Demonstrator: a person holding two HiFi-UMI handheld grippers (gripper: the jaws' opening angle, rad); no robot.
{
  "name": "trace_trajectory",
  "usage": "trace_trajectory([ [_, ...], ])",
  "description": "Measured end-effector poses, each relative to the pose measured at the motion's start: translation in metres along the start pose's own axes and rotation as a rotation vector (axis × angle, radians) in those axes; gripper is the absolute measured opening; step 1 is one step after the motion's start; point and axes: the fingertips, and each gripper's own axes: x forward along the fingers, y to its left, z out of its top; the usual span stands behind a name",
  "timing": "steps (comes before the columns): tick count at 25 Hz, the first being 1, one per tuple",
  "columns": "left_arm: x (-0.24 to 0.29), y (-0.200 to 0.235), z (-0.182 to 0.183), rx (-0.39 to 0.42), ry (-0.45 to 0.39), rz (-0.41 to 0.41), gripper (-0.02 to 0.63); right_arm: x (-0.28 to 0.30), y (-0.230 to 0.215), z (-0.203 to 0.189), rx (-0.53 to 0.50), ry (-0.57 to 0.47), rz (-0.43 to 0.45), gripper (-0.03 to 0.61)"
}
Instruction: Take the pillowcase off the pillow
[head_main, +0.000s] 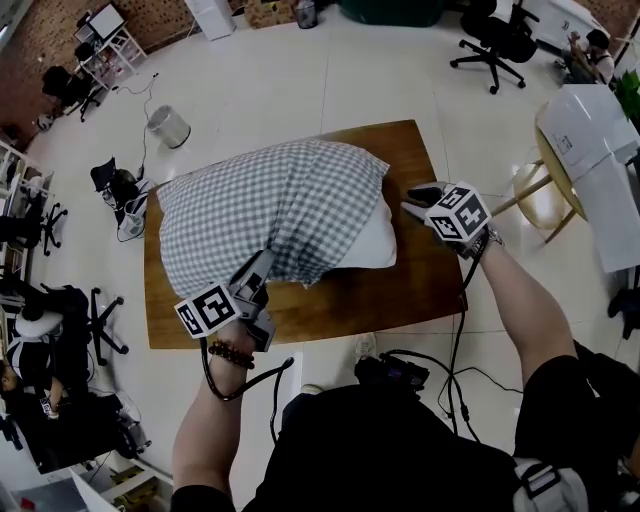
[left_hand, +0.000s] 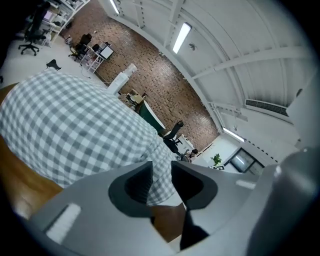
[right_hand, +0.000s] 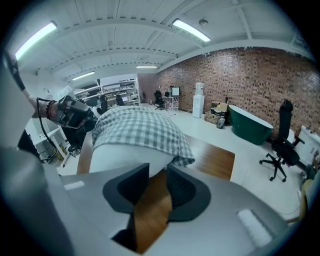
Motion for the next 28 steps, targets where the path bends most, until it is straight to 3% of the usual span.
trace_trajectory([
  [8, 0.036, -0.059, 0.034, 0.22, 0.115, -0.029, 0.129, 0.004, 0.008, 0.006, 0.036, -0.006, 0.025, 0.129],
  [16, 0.094, -0.076, 0.05, 0.373, 0.288, 0.0, 0.141, 0.008, 0.0, 0.006, 0.081, -0.012, 0.03, 0.13],
  [20, 0.13, -0.106, 0.072, 0.505, 0.37, -0.059, 0.16, 0.008, -0.005, 0.008, 0.136, -0.015, 0.041, 0.14],
  [24, 0.175, -0.101, 0.079, 0.586, 0.516, -0.071, 0.195, 0.013, -0.02, 0.007, 0.217, -0.031, 0.063, 0.158],
  [28, 0.237, -0.092, 0.074, 0.697, 0.676, -0.109, 0.218, 0.028, -0.041, -0.003, 0.293, -0.03, 0.138, 0.181],
])
